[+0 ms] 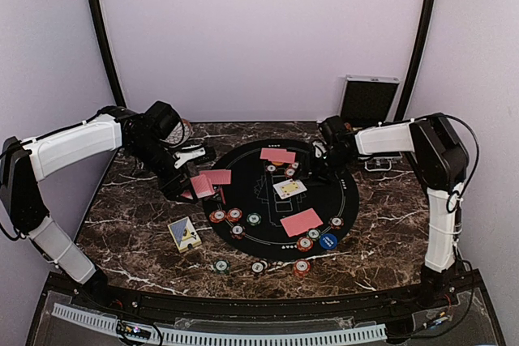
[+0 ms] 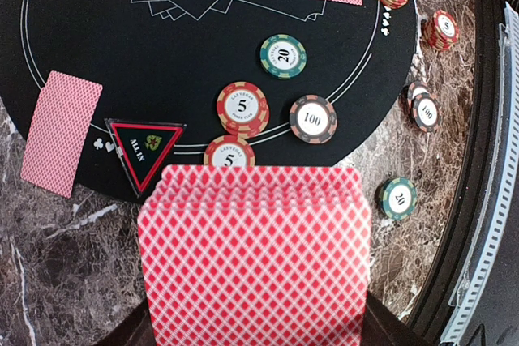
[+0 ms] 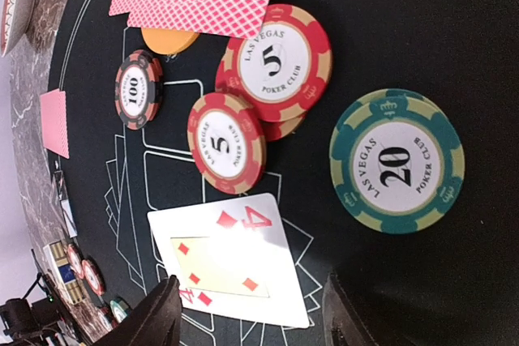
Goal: Distribute texas hold em gaming equipment
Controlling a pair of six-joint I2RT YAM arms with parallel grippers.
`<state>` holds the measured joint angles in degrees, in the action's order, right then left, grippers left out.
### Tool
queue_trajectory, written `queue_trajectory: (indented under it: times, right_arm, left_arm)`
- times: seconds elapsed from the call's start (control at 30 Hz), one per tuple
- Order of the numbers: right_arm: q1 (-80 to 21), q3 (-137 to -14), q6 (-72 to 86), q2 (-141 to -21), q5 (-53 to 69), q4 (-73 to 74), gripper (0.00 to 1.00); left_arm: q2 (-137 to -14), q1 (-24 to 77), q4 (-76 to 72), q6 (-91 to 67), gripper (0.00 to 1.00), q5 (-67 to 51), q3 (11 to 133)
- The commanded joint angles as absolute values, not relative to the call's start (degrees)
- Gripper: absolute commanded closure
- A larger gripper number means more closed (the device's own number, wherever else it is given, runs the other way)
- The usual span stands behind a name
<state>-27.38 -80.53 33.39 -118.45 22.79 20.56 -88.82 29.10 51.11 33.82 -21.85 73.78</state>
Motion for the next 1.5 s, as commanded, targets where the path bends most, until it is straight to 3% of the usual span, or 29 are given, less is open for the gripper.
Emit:
queue_trajectory:
  times: [0.0, 0.9, 1.3, 1.47]
  right_arm:
    - [-27.65, -78.99, 33.65, -120.27, 24.52, 18.04, 0.41]
    - [-35.74, -81.92, 37.21, -121.61, 25.88, 16.64, 0.49]
    - [-37.74, -74.42, 38.74, -116.30, 25.12, 14.56, 0.72]
    - [-38.21, -72.09, 40.71, -114.98, 26.19, 12.16, 0.75]
  left_arm:
    - [-86.62, 28.83, 52.65, 34.38, 1.00, -22.93, 74.99]
    - [-86.42, 28.83, 52.74, 34.40, 1.00, -23.37, 74.60]
    - [-86.27, 28.83, 52.82, 34.57, 1.00, -23.73, 74.53]
    - [-86.31, 28.83, 52.76, 34.58, 1.00, -23.89, 74.38]
